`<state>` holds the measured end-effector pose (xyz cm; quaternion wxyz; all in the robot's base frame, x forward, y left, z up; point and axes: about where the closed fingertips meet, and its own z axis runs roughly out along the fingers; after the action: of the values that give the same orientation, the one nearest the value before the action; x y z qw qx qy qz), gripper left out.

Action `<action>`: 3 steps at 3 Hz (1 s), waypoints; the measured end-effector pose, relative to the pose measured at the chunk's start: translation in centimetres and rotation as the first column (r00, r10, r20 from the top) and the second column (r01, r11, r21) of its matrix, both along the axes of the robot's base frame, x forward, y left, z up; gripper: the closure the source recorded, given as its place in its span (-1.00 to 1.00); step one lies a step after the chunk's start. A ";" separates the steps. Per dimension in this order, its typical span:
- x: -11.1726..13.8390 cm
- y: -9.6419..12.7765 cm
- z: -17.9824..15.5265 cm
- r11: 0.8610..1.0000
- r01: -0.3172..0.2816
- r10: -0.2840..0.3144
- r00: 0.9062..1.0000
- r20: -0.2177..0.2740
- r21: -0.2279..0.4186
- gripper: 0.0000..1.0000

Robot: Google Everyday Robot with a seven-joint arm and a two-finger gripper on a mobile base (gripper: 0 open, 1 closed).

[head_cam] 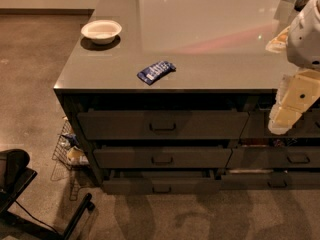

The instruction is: Open bottom drawer

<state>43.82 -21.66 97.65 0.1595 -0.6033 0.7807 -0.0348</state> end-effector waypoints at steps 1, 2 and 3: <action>0.0 0.0 0.0 1.000 0.000 0.000 1.000 0.000 0.000 -1.00; -0.2 0.6 -1.9 0.999 -0.008 0.007 1.000 0.021 0.035 -1.00; -2.7 2.9 -6.1 0.989 -0.083 0.076 0.995 0.061 0.119 -1.00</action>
Offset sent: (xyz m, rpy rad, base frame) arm -0.0127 0.0288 -0.1102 0.1976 -0.1015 0.0445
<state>41.09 -18.74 91.52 0.2192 -0.6219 0.7518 0.0023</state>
